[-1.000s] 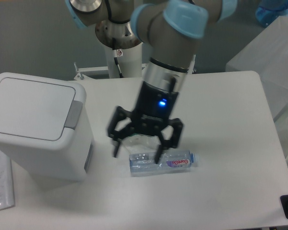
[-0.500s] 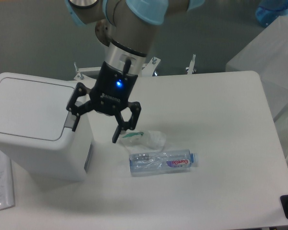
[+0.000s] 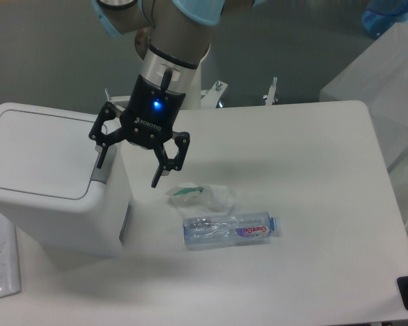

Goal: Open the trash can
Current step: 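Press the gripper against the lid edge to flip the lid open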

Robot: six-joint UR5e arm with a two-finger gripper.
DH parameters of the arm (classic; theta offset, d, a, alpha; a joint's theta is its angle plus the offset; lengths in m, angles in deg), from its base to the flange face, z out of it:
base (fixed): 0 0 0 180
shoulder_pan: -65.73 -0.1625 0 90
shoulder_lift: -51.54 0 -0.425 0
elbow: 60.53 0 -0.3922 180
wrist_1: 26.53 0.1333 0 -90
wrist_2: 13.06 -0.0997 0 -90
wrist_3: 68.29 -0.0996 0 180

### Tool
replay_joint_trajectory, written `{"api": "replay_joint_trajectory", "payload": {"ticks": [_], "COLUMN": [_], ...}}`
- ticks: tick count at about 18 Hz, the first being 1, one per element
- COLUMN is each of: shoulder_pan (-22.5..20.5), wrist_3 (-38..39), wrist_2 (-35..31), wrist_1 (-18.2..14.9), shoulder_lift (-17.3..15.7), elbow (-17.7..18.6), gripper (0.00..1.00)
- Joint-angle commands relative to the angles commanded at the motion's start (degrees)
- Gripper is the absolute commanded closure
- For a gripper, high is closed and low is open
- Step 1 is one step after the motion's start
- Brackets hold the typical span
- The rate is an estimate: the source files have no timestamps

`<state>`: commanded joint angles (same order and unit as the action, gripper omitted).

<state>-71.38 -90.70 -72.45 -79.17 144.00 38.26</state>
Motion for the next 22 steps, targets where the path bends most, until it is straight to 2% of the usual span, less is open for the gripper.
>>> {"api": "replay_joint_trajectory", "payload": {"ticks": [2, 22], "shoulder_pan": [0.0, 0.8], "wrist_3": [0.0, 0.9], "wrist_2": [-1.5, -1.3], "wrist_1": [0.0, -0.1], "shoulder_lift": [-0.4, 0.2], "elbow": [0.5, 0.9], "gripper": [0.0, 0.0]}}
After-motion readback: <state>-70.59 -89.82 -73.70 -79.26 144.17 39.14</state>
